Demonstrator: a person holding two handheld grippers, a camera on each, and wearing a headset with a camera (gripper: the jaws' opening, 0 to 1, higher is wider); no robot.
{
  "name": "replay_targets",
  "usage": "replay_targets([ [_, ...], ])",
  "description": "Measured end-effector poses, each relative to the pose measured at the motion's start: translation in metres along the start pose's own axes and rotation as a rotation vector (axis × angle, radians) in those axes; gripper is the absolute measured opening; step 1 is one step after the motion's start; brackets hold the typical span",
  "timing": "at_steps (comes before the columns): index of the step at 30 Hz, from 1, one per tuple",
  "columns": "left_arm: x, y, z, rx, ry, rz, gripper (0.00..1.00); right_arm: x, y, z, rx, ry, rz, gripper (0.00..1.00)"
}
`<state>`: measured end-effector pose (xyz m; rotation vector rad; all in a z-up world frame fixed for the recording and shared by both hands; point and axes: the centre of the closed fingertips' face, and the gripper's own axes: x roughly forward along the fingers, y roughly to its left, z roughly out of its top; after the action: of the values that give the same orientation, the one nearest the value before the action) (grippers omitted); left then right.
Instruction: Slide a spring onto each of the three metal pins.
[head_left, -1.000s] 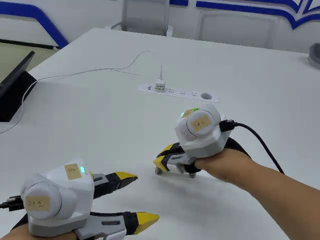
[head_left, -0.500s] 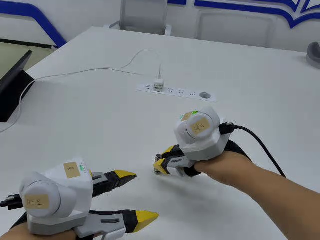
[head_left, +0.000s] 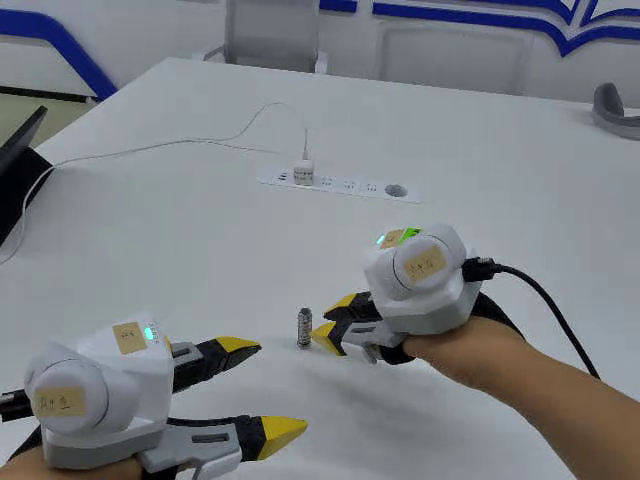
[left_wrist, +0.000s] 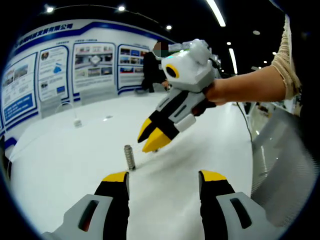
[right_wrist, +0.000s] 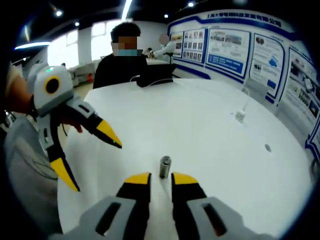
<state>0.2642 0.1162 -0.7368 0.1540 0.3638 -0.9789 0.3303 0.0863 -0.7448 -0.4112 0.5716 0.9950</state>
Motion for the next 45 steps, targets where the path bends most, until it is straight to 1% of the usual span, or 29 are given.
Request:
replay_targets([
  [14,0.002,-0.001,0.003,0.002,-0.004,0.002,0.58,-0.028,0.008,-0.01,0.019,-0.037,-0.028,0.18],
  [20,0.001,-0.002,0.003,0.001,-0.004,0.005,0.59,-0.042,0.009,-0.022,0.034,-0.038,-0.044,0.19],
  [25,0.001,-0.004,0.003,0.004,-0.003,0.002,0.59,-0.055,0.006,-0.031,0.049,-0.038,-0.063,0.19],
  [31,0.0,-0.005,0.004,0.004,-0.005,0.003,0.6,-0.07,0.003,-0.039,0.065,-0.048,-0.087,0.2],
  [37,0.0,-0.004,0.005,0.005,-0.005,0.007,0.61,-0.086,-0.007,-0.051,0.085,-0.05,-0.122,0.22],
  [45,0.001,-0.005,0.006,0.004,-0.004,0.004,0.62,-0.104,-0.017,-0.067,0.114,-0.067,-0.149,0.26],
])
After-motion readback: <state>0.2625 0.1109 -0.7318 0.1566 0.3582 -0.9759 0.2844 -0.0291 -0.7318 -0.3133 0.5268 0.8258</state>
